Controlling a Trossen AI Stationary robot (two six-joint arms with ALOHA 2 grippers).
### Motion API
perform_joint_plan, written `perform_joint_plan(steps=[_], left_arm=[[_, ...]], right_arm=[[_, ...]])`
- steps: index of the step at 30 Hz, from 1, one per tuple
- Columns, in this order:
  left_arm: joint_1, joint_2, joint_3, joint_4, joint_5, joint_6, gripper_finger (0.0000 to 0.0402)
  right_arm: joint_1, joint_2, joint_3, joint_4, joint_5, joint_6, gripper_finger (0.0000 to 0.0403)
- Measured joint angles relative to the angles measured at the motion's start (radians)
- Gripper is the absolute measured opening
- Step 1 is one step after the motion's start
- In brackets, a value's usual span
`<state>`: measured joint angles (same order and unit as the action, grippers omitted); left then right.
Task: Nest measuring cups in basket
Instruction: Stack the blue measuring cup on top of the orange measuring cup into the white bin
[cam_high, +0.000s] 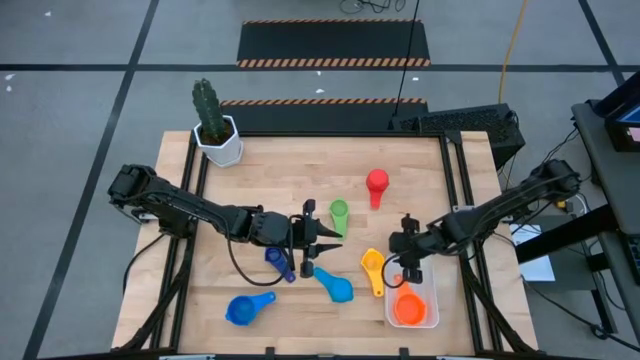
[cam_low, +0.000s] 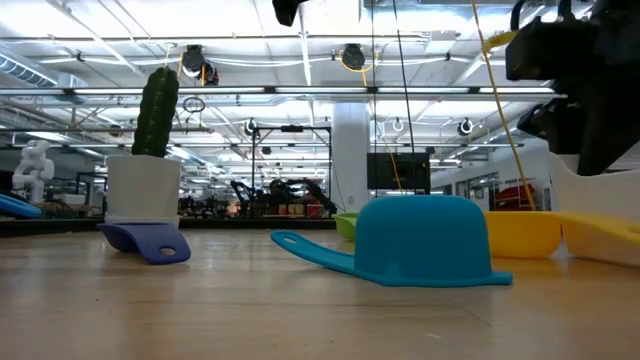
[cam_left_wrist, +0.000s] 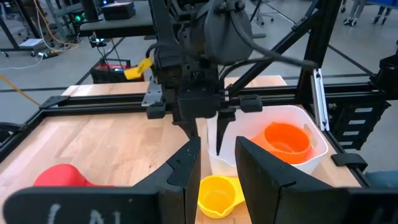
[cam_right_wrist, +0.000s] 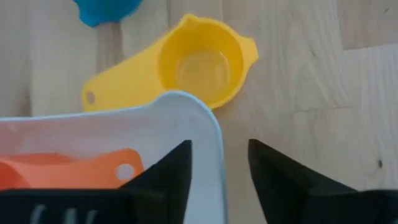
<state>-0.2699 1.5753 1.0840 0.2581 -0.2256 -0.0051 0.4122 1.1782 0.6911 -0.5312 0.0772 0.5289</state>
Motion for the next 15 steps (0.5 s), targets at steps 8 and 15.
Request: perform_joint_plan(steps=[8,15], left_arm=[[0.0,0.0,0.0,-0.005,0.0,0.0,0.0104],[0.002,-0.02,0.001,-0.101,0.0,-0.001,0.0104]], right_arm=[[0.0,-0.088,0.029,-0.062,-0.06,0.074,0.0184],[0.001,-0.162,0.029,-0.079,0.0,0.09,0.0183]])
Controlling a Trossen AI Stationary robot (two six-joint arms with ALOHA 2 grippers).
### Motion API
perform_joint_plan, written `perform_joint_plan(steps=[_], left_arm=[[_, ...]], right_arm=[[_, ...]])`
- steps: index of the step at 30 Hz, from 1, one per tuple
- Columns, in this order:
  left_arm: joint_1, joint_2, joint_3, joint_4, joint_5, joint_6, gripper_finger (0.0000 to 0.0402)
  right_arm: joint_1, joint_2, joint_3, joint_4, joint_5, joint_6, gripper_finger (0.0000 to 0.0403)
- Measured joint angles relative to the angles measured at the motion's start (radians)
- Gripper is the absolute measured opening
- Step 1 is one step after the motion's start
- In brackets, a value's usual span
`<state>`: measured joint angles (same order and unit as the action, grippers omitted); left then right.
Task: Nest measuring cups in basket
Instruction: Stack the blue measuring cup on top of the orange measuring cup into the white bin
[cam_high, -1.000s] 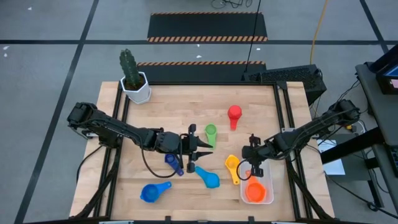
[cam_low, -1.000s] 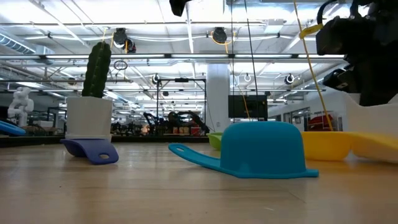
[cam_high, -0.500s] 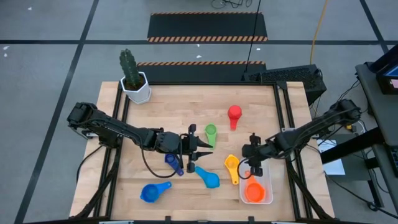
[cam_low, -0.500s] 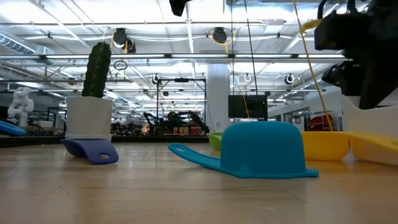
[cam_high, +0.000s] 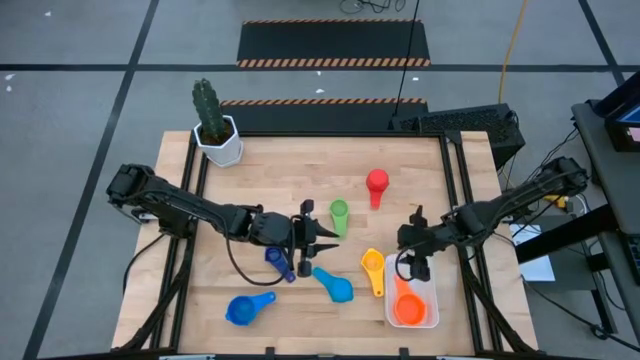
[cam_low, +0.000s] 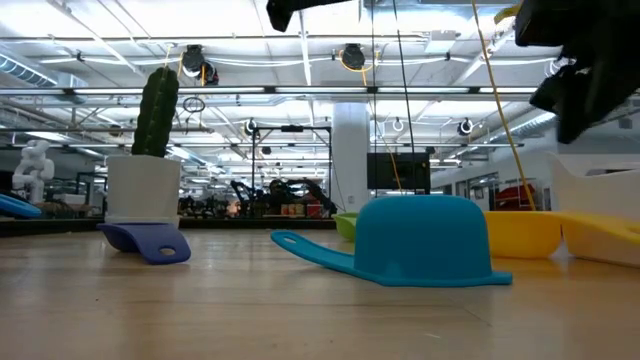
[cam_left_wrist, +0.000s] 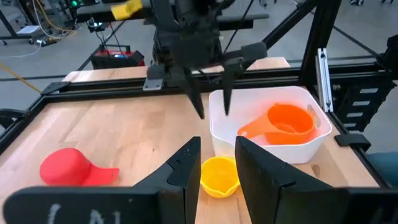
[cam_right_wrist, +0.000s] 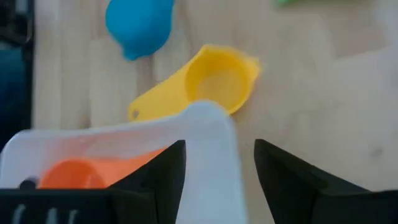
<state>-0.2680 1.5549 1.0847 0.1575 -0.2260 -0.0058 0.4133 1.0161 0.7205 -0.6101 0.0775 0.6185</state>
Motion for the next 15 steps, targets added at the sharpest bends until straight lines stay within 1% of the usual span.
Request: perform_joint_plan(steps=[5,7,11,15], left_arm=[[-0.01,-0.02,0.0,-0.087,-0.002,-0.036,0.0104],[-0.028,-0.021,0.0,-0.125,-0.003,-0.056,0.0104],[-0.088,-0.02,0.0,-0.234,-0.002,-0.096,0.0104],[-0.152,-0.02,0.0,-0.322,-0.057,-0.179,0.0104]], right_arm=[[0.013,-0.023,0.0,0.024,0.213,-0.051,0.0171],[0.025,-0.024,0.0,0.055,0.274,-0.078,0.0168],[0.041,-0.024,0.0,0.14,0.316,-0.133,0.0167],[0.054,-0.023,0.0,0.218,0.319,-0.172,0.0167]])
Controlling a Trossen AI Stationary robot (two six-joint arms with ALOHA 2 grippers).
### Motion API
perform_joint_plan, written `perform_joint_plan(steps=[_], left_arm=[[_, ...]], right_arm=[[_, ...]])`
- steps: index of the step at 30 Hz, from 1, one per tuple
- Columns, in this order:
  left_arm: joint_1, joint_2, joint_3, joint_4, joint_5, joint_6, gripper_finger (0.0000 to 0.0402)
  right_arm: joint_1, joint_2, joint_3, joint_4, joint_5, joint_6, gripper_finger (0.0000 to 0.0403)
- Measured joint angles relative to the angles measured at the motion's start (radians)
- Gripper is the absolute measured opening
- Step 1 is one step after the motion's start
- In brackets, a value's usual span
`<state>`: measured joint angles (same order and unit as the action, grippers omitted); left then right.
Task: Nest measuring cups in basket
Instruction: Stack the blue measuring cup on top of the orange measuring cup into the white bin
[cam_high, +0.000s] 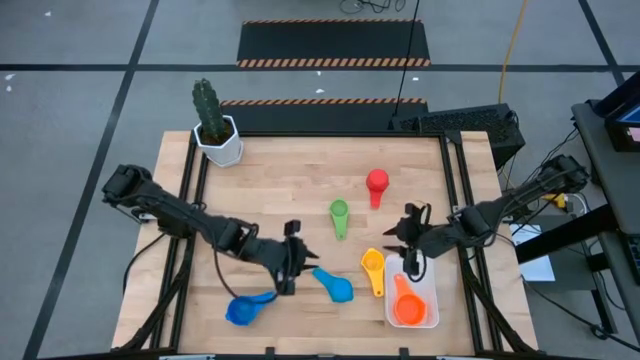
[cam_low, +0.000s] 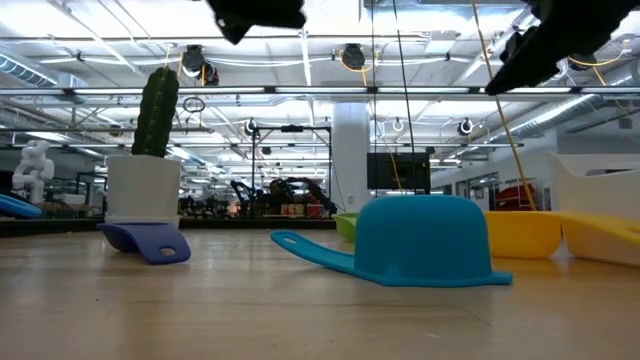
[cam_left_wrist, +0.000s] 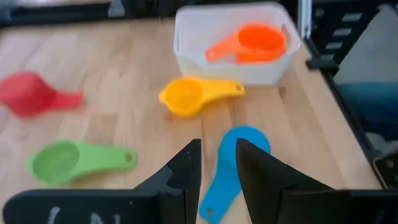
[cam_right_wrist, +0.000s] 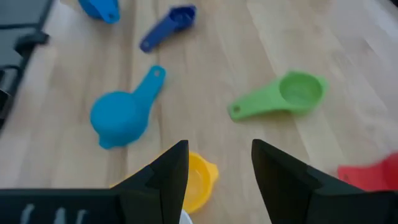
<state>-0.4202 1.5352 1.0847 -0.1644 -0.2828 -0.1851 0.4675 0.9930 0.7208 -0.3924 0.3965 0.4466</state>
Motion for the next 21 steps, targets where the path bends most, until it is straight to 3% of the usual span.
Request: perform_joint_plan(steps=[15,21], left_arm=[[-0.242,0.033,-0.002,-0.133,-0.065,-0.282,0.0104],[-0.274,0.03,0.0,-0.22,-0.073,-0.521,0.0133]], right_arm=[[0.052,0.051,0.0,0.098,-0.003,-0.044,0.0167],[0.052,0.051,0.0,0.157,-0.004,-0.108,0.0167]])
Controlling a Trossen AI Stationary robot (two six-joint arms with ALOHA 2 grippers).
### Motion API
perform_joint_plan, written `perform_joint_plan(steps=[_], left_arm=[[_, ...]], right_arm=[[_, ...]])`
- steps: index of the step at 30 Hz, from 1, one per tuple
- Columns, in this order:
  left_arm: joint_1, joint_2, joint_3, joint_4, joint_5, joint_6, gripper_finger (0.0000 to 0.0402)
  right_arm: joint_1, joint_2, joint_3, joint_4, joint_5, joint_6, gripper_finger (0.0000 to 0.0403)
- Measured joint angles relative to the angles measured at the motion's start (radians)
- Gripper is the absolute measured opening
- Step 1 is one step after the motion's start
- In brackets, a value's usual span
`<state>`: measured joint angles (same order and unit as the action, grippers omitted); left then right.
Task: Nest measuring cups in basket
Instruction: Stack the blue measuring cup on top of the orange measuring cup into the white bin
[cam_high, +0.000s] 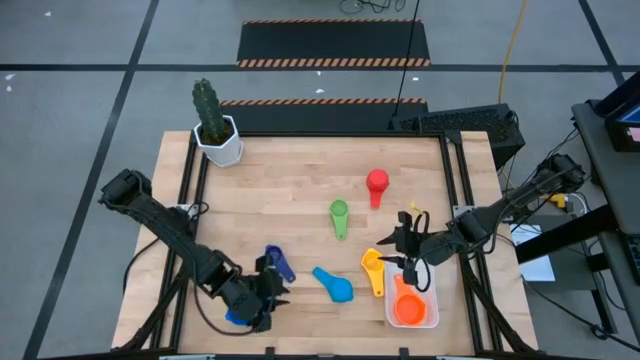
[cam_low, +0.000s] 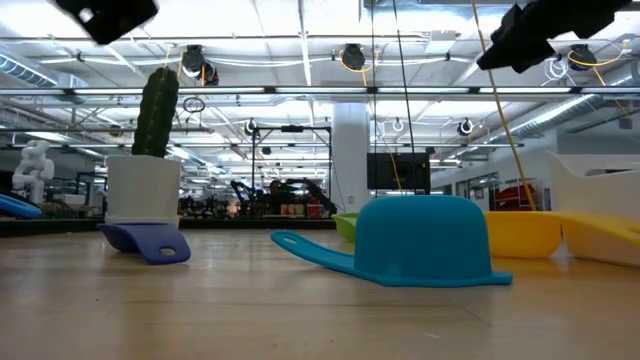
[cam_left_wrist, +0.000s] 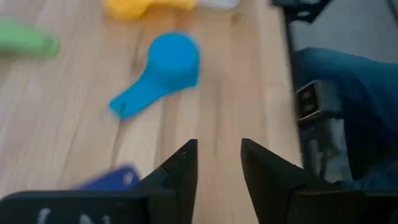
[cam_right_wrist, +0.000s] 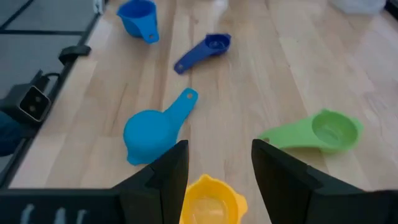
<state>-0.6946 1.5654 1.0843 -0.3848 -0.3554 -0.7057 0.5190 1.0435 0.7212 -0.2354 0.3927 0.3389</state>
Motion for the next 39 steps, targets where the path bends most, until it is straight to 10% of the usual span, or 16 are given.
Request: perform_joint_plan(steps=[11,30,39], left_arm=[[0.056,-0.011,-0.022,-0.238,0.261,-0.32,0.0209],[0.238,-0.011,-0.337,0.21,0.751,-0.375,0.0266],[0.241,-0.011,-0.395,0.286,0.811,-0.403,0.0266]], right_arm=[[0.0,0.0,0.0,0.037,-0.002,-0.048,0.0167],[0.0,0.0,0.0,0.049,-0.108,-0.012,0.0167],[0.0,0.0,0.0,0.049,-0.107,-0.037,0.0166]])
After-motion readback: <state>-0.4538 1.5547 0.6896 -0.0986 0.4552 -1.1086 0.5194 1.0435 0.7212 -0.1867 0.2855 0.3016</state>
